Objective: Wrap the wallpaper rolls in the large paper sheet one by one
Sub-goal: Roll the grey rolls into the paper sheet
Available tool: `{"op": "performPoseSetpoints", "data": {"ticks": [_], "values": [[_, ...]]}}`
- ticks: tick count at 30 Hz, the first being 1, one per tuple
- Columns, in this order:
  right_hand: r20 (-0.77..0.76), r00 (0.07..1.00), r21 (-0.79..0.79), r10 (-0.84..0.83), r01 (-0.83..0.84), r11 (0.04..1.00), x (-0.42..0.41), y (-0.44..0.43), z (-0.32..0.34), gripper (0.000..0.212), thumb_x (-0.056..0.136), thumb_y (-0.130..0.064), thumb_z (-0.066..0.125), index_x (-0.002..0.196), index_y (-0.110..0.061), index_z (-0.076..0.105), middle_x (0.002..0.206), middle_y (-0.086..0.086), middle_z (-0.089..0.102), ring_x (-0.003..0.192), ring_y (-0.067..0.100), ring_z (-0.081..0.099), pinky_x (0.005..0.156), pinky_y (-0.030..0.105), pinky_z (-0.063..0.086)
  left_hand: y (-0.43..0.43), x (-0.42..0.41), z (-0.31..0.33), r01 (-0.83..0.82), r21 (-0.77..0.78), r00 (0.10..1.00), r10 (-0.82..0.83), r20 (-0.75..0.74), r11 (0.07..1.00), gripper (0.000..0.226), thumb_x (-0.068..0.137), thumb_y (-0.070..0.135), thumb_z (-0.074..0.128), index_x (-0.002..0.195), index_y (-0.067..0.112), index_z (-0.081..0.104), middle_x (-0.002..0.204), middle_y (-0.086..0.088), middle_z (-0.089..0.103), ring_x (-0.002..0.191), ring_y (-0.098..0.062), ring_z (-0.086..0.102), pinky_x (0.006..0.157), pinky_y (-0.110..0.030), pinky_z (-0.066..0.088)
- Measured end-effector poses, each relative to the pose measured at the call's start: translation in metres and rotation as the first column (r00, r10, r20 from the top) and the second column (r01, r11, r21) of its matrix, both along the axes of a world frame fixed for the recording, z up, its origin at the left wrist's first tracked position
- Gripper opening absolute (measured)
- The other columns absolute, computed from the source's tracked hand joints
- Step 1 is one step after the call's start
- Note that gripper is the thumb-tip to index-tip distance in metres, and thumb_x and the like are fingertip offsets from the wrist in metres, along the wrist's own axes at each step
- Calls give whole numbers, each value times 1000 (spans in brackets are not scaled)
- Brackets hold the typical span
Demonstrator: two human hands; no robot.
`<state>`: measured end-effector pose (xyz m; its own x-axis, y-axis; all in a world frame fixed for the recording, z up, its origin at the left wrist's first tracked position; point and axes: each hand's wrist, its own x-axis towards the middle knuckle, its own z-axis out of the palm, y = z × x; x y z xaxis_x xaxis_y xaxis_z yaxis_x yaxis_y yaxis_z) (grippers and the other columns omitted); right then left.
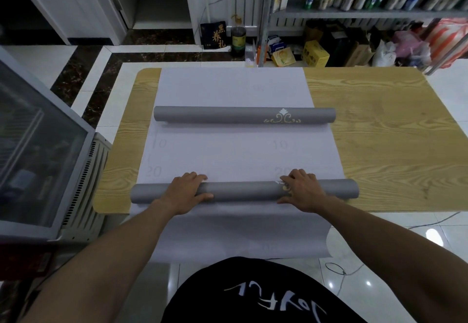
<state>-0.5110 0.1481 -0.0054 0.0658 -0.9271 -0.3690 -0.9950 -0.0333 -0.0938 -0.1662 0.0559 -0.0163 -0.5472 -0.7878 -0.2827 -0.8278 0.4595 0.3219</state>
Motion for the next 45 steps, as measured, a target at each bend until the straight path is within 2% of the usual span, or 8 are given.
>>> {"op": "performPoseSetpoints", "data": {"ticks": [6,12,17,23,28,33,38,45], "values": [[45,998,16,-31,30,999,-4,-4,3,55,86,-65,49,119,-21,45,119,2,58,111,23,51,101,43,31,2,4,-5,36,-37,999,-36,-11,999,56,80,64,60,115,22,48,108,1,57,94,-18,51,83,-31,37],[13,1000,39,21,-21,999,-5,-5,1,74,78,-71,54,133,-22,46,133,3,40,124,23,36,105,43,31,-5,7,-6,64,-92,998,-63,21,994,56,89,62,46,123,20,56,110,1,47,100,-16,42,88,-30,38],[-3,1000,65,26,-26,998,-4,-7,3,70,83,-66,53,136,-22,43,128,4,44,119,22,41,102,40,32,-4,5,-3,3,-55,1000,-3,5,999,66,86,63,50,135,20,42,119,-2,53,104,-20,48,93,-34,39],[66,997,83,-30,24,996,-4,-10,10,54,88,-63,49,121,-20,42,121,3,58,108,23,53,97,41,33,-5,6,-4,41,-52,999,-39,34,998,57,79,68,56,114,24,46,108,2,57,91,-17,51,84,-31,39],[27,1000,46,-2,1,999,-6,-7,6,70,82,-70,50,131,-21,44,132,3,42,121,23,38,103,43,33,-10,5,-7,63,-115,998,-62,13,991,51,88,60,50,118,19,56,114,0,52,101,-17,46,90,-30,36],[-26,999,37,38,-37,999,-4,-6,3,72,82,-68,52,137,-22,41,129,5,41,118,23,38,101,40,34,-9,6,-2,63,-64,996,-59,66,996,86,76,84,20,128,22,50,116,0,51,103,-18,45,92,-32,37],[91,995,30,-37,35,999,-9,-8,9,61,86,-64,50,127,-20,40,124,5,56,111,23,52,101,41,34,-6,5,-1,-14,12,1000,13,23,1000,77,73,74,58,129,24,40,112,2,55,99,-19,52,92,-33,38],[37,999,15,15,-15,1000,-9,-8,7,68,83,-68,50,131,-19,46,132,3,42,121,21,39,104,41,32,-6,6,-5,60,-93,998,-57,31,994,58,86,65,47,121,20,54,115,1,52,102,-15,44,92,-30,36]]}}
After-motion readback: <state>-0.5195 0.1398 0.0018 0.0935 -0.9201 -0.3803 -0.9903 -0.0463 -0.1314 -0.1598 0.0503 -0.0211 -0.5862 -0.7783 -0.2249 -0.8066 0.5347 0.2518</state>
